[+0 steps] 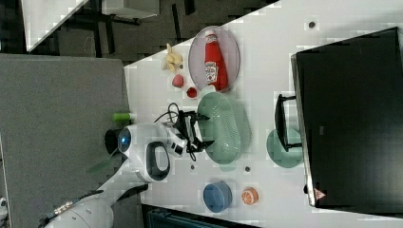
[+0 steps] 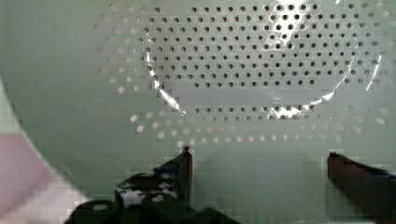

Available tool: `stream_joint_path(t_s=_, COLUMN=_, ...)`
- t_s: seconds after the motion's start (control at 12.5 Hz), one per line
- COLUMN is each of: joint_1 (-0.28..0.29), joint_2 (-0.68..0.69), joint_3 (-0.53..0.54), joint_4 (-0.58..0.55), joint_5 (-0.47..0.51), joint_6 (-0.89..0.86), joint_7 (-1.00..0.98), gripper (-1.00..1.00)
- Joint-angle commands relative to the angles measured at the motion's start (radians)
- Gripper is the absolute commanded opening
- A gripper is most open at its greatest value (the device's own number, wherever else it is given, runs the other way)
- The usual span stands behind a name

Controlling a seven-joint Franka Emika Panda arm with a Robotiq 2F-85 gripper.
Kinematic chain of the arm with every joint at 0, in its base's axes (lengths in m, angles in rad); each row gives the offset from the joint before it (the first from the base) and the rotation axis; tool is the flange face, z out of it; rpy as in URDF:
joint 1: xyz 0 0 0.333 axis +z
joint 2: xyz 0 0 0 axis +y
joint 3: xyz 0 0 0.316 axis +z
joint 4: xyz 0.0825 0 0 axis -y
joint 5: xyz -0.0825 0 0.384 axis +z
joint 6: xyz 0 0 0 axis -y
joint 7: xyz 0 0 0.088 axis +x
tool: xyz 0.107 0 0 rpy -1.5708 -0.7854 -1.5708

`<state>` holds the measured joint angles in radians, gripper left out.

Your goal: Drag strainer right to left.

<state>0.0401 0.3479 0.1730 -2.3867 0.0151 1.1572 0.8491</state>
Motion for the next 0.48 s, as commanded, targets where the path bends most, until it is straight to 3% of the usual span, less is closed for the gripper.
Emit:
stream_joint_path(t_s=0.08, joint_1=0.020, joint_2=0.015, joint_3=0.051, joint_4=-0.001, joint_5=0.021, joint_6=0.005, joint_7=0.170, gripper=1.00)
stream_joint_path(t_s=0.48, joint_1=0.072, joint_2=0.025, joint_3=0.084, joint_4=0.012, joint_5=0.021, joint_6=0.005, joint_7=0.242, gripper=1.00)
